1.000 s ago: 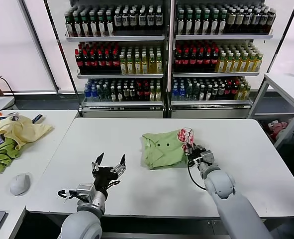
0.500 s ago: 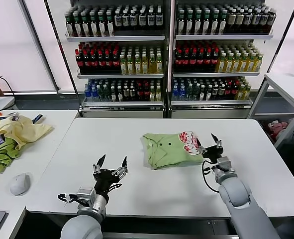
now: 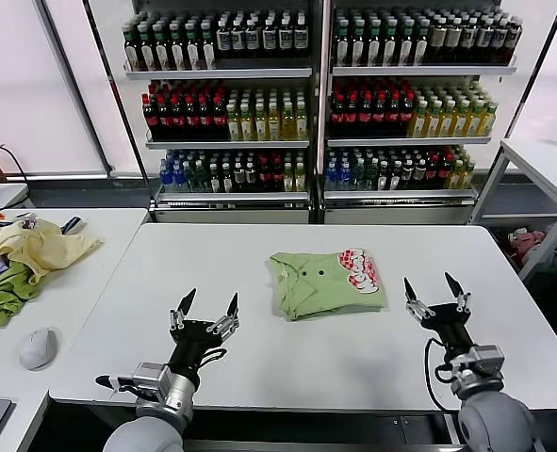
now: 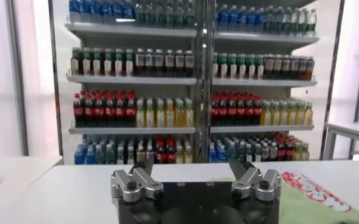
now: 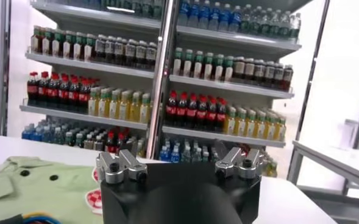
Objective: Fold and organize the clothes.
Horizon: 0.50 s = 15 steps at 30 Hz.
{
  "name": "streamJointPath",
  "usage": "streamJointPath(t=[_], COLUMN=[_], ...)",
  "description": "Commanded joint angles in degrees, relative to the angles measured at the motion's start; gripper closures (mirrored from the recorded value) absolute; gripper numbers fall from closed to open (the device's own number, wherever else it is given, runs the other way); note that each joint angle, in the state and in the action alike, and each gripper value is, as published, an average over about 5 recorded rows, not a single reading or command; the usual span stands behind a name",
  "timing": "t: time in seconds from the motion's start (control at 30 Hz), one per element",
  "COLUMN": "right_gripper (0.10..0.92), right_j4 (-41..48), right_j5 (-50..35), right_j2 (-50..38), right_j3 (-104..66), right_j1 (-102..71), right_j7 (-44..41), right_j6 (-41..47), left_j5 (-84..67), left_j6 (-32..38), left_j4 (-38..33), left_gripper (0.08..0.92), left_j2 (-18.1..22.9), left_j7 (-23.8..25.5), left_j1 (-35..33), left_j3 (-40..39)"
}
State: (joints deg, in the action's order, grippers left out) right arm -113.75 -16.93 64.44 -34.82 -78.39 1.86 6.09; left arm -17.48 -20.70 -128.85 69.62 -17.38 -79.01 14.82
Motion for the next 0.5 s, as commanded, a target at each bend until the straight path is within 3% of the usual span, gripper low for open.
streamJointPath(t=[0.03, 0.5], right_gripper=[0.203, 0.203], right_j4=[-8.42, -6.27], right_j5=[-3.21, 1.32], right_j2=[-0.17, -1.26], right_j3=[-5.71, -2.77], right_j1=[-10.60, -7.50], right_j7=[-0.39, 1.28], right_j6=[-0.38, -3.78], left_j5=[0.80, 2.63], left_j6=[1.12, 1.59], left_j4=[-2.69, -2.59], left_gripper=[0.177, 0.177], left_j2=[-0.17, 0.42], left_j7=[1.45, 4.22], left_j1=[-2.35, -4.60], left_j3=[1.45, 3.18])
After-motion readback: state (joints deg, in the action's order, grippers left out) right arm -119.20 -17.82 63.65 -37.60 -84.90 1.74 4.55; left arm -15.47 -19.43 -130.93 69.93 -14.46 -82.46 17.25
